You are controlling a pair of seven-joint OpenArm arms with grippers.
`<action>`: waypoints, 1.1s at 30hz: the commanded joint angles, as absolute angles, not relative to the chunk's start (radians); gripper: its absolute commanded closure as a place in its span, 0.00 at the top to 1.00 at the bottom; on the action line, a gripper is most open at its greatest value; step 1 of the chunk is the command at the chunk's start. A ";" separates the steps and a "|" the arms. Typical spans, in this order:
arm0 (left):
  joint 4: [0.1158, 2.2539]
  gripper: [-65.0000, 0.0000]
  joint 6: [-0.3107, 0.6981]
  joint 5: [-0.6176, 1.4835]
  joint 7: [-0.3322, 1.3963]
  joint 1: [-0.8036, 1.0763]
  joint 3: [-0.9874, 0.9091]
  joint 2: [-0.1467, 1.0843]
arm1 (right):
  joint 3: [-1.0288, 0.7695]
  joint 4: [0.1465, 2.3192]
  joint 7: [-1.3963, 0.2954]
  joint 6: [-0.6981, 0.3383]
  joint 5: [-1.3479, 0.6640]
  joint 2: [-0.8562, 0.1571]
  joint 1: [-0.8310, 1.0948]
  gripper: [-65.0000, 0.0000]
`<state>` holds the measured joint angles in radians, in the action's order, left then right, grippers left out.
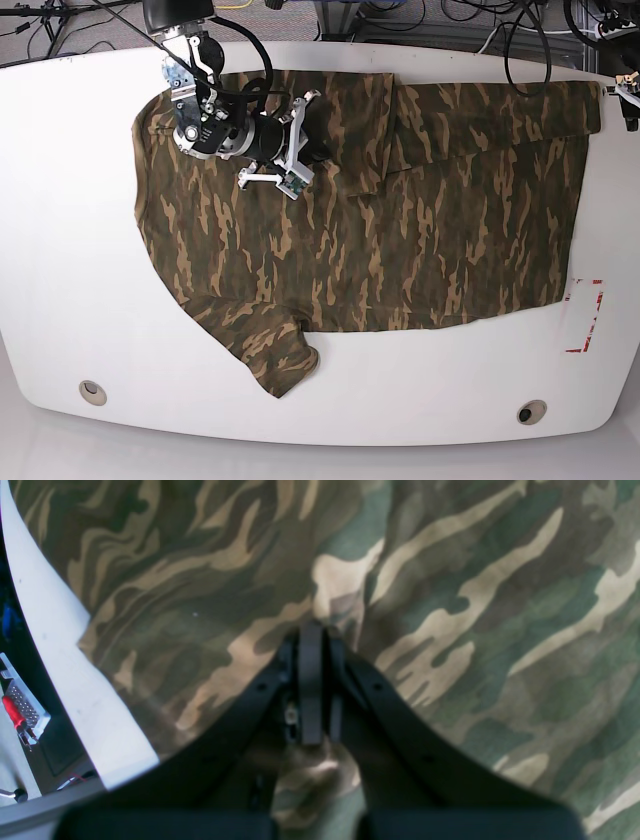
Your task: Fold the T-shirt properly
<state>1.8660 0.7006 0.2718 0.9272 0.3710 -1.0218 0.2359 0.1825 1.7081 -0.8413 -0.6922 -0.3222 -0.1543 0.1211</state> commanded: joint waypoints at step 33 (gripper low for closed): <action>1.586 0.54 0.698 0.288 0.911 0.277 -1.003 0.200 | 0.156 1.908 -0.829 -0.698 -0.344 -0.214 0.202 0.00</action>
<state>1.5852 0.6956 0.2638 0.9367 0.2977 -1.0004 0.1772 0.1574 1.8862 -0.8482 -0.6922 -0.3264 -0.2108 0.2054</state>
